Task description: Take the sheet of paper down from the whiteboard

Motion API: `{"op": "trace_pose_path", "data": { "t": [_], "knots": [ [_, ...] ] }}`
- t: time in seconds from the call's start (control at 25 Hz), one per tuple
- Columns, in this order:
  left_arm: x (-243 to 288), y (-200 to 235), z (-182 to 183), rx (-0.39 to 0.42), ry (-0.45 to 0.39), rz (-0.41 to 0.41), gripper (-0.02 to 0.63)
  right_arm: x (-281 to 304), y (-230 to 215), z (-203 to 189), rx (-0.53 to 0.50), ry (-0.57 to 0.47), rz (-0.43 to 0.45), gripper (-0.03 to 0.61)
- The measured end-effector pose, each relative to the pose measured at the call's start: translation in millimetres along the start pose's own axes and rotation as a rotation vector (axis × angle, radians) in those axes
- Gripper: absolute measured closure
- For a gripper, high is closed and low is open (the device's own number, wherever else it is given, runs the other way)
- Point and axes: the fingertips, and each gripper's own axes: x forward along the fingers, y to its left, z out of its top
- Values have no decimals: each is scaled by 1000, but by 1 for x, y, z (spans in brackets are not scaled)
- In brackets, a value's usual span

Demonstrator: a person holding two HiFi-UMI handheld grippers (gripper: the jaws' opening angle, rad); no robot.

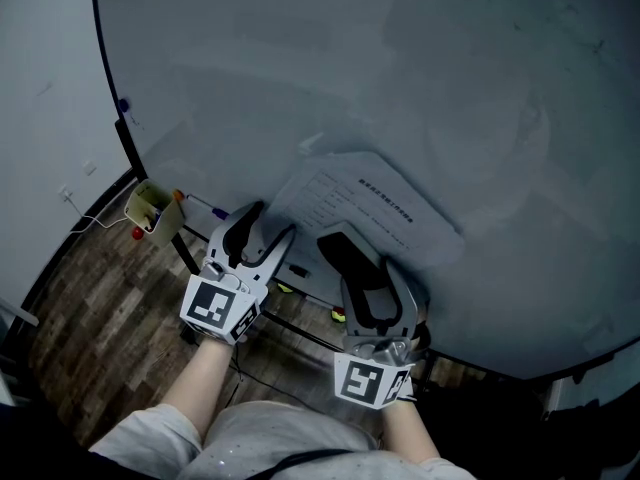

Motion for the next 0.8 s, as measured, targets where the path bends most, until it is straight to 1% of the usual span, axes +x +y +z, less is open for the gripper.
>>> {"op": "trace_pose_path", "data": {
  "t": [0.08,0.12,0.16,0.2,0.24,0.28,0.36,0.44,0.6,0.8],
  "knots": [
    [-1,1,-1,-16,1,1,364,0,0,0,4,-2,3,311],
    [-1,0,-2,-18,6,-6,381,0,0,0,5,-3,4,311],
    [0,-3,-4,-12,13,-16,471,0,0,0,6,-4,4,311],
    [0,-6,-5,-3,19,-24,497,0,-1,0,8,-4,4,311],
    [1,-8,-6,2,23,-29,510,0,-1,1,9,-5,5,311],
    [1,-10,-6,-2,23,-29,536,0,-1,1,10,-6,6,311],
    [1,-9,-7,-28,18,-20,568,0,-1,1,12,-7,9,313],
    [2,-7,-9,-37,17,-17,571,0,-1,1,14,-8,10,312],
    [1,-7,-10,-25,28,-23,574,0,-1,1,21,-9,12,314],
    [0,-6,-6,-55,35,-10,581,0,-1,2,25,-11,15,316]
  ]
}}
